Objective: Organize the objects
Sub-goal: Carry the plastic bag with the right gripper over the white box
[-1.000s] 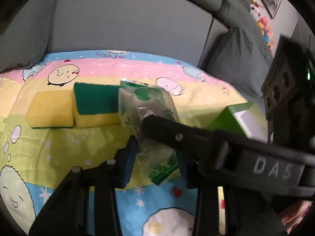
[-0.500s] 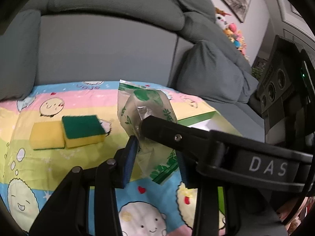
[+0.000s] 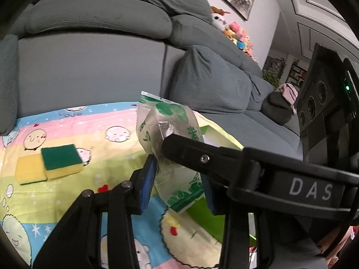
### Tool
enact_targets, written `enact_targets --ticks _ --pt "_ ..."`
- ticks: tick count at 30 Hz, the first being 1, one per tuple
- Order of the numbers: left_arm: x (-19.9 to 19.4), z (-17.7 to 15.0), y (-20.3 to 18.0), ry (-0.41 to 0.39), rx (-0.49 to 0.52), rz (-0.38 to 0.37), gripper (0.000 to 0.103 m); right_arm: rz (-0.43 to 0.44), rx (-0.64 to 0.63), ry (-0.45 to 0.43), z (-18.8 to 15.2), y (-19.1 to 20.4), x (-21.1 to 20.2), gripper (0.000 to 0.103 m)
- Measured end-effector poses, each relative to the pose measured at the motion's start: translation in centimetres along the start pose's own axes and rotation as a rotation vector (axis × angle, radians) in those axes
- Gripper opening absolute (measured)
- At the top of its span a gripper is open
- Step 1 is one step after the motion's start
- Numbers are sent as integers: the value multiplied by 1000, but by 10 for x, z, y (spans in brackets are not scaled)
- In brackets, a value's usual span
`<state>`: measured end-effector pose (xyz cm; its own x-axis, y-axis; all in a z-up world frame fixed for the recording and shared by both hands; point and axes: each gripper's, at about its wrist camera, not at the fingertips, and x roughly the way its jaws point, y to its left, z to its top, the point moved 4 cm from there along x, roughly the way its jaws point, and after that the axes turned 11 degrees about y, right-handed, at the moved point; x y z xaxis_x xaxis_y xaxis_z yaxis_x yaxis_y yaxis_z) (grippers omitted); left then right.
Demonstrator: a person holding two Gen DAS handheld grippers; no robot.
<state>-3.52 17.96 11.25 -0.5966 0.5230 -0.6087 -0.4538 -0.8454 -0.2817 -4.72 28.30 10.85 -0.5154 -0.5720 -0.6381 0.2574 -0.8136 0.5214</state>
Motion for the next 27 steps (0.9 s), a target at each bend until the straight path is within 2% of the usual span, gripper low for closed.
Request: enact_targets --ticks 8,18,27 --pt "23 -6 -25 44 53 -53 37 -19 77 -19 -12 -32 -16 57" --pt "58 -10 -43 111 20 -167 37 -72 190 -34 -16 -69 -26 57" --pt "75 -16 -52 157 -8 -226 37 -120 229 -30 -18 -89 -28 57"
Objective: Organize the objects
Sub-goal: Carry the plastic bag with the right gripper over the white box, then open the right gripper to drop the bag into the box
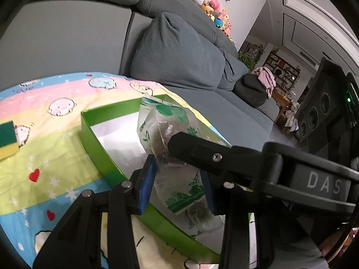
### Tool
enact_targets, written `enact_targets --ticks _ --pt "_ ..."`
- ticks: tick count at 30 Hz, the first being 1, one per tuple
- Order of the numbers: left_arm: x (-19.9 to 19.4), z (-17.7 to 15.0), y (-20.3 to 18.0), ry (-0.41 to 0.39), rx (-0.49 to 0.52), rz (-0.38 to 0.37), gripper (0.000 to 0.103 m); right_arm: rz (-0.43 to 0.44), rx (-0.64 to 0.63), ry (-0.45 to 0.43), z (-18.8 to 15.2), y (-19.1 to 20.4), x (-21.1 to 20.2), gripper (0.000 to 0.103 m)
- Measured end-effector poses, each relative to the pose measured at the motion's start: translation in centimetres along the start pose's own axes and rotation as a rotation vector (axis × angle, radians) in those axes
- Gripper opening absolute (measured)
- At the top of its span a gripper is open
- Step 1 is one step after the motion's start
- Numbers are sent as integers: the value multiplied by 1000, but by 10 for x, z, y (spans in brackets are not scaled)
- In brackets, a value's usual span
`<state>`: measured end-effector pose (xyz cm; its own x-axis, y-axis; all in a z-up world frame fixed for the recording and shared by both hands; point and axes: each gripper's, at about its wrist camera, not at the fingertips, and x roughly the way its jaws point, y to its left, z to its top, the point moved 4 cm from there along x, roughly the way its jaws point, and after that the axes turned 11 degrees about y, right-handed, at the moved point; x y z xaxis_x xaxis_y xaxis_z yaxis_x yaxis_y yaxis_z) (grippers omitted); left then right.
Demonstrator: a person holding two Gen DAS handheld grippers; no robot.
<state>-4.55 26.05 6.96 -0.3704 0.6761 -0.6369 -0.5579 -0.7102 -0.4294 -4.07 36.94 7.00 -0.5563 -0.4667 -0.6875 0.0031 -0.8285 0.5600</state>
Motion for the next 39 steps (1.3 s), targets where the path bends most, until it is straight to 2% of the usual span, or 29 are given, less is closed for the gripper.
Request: enact_targets --ticks 5,8,13,17,19,21,23,26,29,32,35,37,39 --pt "10 -3 1 33 -20 -28 37 -26 21 9 1 -11 4 57" --pt "14 -4 1 49 -36 -54 37 -44 41 -15 3 -18 4 57" --pt "16 -8 5 61 -42 -3 37 -81 65 -7 5 -30 14 57" --pt "13 -10 9 75 -51 -1 41 -148 78 -60 7 -34 9 57" --pt "8 -9 11 74 -52 9 47 -206 78 -96 9 -36 5 57" --pt "-1 -9 14 50 -57 22 62 -247 73 -132 10 -37 1 57" --pt "-8 -7 17 29 -64 61 75 -245 82 -164 11 -39 0 64" --pt "-19 -6 21 7 -49 105 78 -220 108 -187 11 -43 1 65" --pt "-32 -6 30 -6 -73 129 81 -249 104 -199 10 -41 -1 65" --pt "-49 -7 44 -41 -118 161 85 -298 42 -322 7 -29 -20 65" --pt "-66 -10 56 -72 -150 175 85 -394 -52 -446 2 -10 -38 67" --pt "-77 -12 64 -86 -156 201 85 -487 -94 -476 -1 0 -41 70" --pt "-86 -11 72 -106 -167 235 86 -583 -114 -450 -2 6 -36 70"
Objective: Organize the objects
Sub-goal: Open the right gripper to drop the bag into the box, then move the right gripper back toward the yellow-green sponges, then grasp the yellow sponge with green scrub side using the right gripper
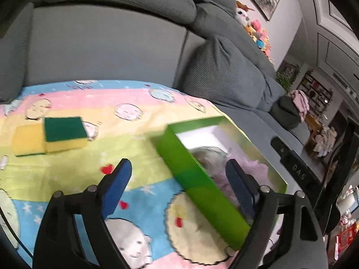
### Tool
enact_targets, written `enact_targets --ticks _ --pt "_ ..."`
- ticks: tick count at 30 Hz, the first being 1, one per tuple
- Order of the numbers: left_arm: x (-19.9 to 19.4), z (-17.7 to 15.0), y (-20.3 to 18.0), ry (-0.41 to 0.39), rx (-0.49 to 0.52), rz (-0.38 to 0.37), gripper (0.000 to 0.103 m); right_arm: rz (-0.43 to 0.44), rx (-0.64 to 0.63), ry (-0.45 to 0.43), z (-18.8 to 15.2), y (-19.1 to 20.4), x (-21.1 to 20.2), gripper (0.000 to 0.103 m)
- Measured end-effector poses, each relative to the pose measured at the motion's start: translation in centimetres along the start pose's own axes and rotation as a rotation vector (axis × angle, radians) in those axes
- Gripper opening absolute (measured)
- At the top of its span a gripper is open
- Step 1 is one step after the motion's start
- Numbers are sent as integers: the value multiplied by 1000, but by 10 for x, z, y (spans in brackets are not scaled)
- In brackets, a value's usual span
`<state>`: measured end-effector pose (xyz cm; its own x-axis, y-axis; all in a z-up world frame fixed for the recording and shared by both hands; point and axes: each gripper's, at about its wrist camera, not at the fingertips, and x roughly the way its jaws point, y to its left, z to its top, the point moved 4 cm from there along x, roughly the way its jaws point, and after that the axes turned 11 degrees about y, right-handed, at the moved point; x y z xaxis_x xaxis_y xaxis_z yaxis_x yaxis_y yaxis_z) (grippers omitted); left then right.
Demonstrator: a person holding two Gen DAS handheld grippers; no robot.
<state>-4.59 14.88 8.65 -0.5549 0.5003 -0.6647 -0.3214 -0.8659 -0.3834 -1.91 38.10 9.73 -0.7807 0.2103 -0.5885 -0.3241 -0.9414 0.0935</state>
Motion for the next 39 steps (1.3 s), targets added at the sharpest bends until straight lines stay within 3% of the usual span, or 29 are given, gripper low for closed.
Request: enact_targets --ticks 5,8,12,25,29,35,36,38,39 --pt "-13 2 22 -9 -55 -2 86 -37 -72 44 -7 14 16 70" --pt "-17 1 33 -10 -61 52 86 -85 -120 79 -17 22 26 70" --pt "-22 0 46 -2 -82 56 86 -56 -146 134 -28 31 37 70" --pt "-30 -1 87 6 -153 160 86 50 -312 146 -37 79 39 70" --pt "-32 0 99 14 -188 158 86 52 -305 159 -35 85 45 70" --pt "-43 -2 142 15 -281 236 86 53 -308 170 -29 89 42 70" --pt "-49 -2 153 1 -314 233 86 56 -297 168 -26 90 40 70" --pt "-55 -5 170 -12 -364 219 86 41 -297 158 -20 96 32 85" --pt "-59 -7 184 -17 -408 214 86 27 -305 148 -16 99 28 86"
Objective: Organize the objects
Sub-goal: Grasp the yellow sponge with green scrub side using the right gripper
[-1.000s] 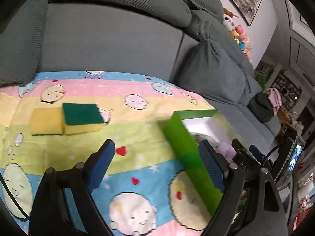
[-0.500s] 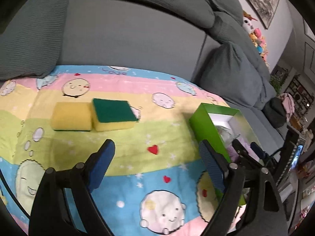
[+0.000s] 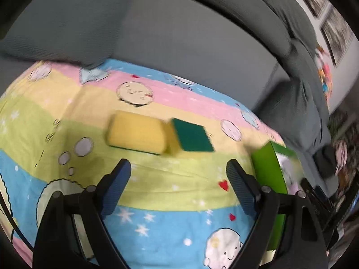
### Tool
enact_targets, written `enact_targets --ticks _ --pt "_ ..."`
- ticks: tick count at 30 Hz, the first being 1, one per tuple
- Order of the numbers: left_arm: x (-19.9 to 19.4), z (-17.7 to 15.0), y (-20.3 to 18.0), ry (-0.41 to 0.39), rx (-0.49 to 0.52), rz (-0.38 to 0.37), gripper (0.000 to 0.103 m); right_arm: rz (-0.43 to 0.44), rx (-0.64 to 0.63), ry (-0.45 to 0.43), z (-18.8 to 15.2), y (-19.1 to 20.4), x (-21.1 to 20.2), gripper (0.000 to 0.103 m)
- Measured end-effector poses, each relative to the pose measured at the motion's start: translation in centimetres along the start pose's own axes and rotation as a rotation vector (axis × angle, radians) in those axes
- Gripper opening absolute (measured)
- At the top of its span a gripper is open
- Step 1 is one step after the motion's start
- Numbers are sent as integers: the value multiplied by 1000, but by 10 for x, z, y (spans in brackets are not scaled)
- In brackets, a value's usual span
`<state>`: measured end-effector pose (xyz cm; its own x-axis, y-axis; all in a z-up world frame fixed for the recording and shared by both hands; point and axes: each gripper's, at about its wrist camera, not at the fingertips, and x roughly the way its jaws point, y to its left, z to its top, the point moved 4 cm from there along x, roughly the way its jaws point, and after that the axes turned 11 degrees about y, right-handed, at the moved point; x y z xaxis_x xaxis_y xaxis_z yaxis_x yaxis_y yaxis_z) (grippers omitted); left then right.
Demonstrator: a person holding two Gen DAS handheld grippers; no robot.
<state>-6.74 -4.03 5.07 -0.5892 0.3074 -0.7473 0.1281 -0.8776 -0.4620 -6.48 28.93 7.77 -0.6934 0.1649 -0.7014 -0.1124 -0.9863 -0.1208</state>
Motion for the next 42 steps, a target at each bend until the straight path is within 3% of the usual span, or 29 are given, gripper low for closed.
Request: enact_targets --ticks 3,6,9,13,19,24,27,31,34,36,42 --pt "0 10 36 -9 -117 27 86 -2 -26 -76 17 17 -25 87" --pt "3 15 62 -5 -216 24 86 160 -8 -103 35 41 -44 96" --pt "14 17 79 30 -299 -15 86 450 19 9 53 79 -38 99" --pt "28 17 79 75 -315 -38 86 588 -20 109 68 134 -16 99" --pt "41 16 61 99 -265 -71 86 655 -32 283 58 188 55 99" --pt "46 19 37 81 -210 -111 86 666 11 391 39 189 107 99" --pt "48 19 23 80 -170 -118 86 719 42 417 36 189 119 99" --pt "57 19 11 76 -123 -143 86 816 95 452 32 185 129 88" --pt "64 18 5 93 -115 -179 84 786 85 473 27 188 134 77" --pt "68 17 2 91 -94 -162 72 772 86 480 24 189 138 75" --pt "81 15 -2 127 -91 -180 64 842 112 510 17 192 148 72"
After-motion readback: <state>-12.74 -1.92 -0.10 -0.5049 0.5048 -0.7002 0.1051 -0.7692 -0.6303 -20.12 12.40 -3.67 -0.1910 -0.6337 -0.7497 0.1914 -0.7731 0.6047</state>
